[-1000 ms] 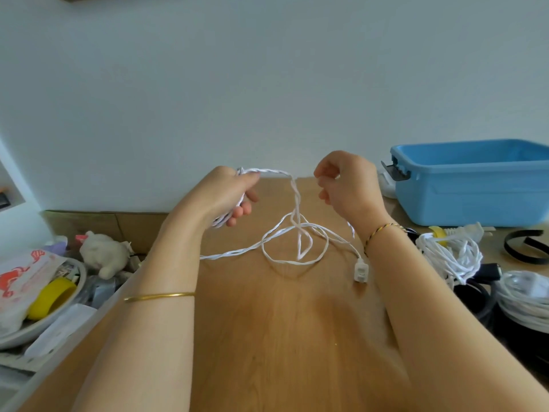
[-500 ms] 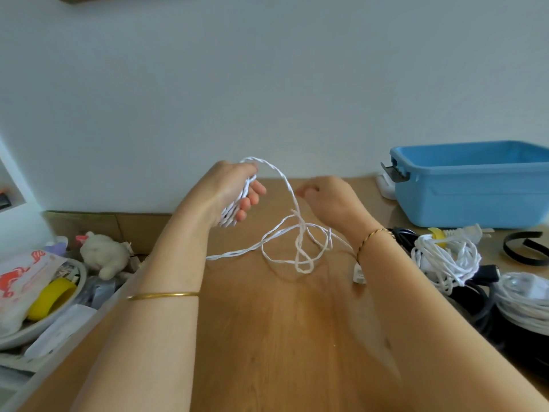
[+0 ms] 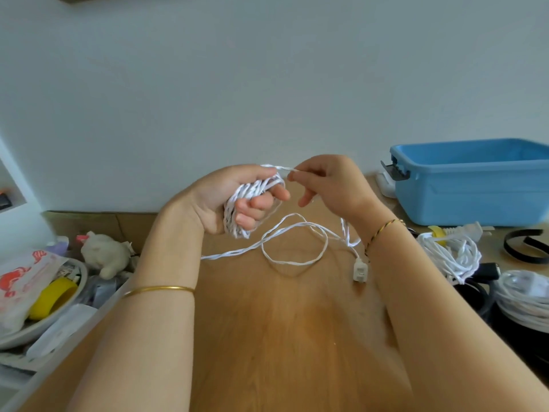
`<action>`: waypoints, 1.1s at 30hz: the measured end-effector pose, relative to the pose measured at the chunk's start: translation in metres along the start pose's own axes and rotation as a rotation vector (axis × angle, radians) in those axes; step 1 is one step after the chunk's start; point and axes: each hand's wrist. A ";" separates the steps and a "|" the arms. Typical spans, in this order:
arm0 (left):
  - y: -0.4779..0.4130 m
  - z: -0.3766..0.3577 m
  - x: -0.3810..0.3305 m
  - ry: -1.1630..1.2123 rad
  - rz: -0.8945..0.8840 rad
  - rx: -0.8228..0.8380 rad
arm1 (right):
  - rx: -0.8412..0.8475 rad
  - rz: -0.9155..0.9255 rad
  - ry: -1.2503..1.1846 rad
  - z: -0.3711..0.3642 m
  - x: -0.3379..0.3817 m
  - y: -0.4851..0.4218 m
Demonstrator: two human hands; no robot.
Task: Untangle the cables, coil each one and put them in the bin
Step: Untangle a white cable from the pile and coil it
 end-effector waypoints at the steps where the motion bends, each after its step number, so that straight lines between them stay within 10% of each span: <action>1: 0.000 0.002 0.000 0.077 -0.012 0.027 | 0.022 -0.001 -0.002 -0.002 -0.001 0.001; 9: -0.015 0.033 0.006 0.789 -0.068 0.429 | 0.259 -0.095 -0.207 -0.017 -0.002 0.007; 16: -0.008 0.028 -0.003 1.201 -0.523 -0.061 | 0.423 -0.302 -0.421 -0.036 0.012 0.012; 23: -0.015 0.039 0.001 1.084 -0.813 -0.534 | 0.513 -0.382 -0.209 -0.030 0.013 0.015; 33: -0.028 0.047 0.031 0.293 -0.748 -1.024 | 0.666 -0.193 -0.134 0.009 0.039 0.021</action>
Point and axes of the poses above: each hand's wrist, its own y-axis away from the middle knuckle, its own z-axis out of the back of the hand, x = y × z, and after that the axes turned 5 degrees about -z, right-handed
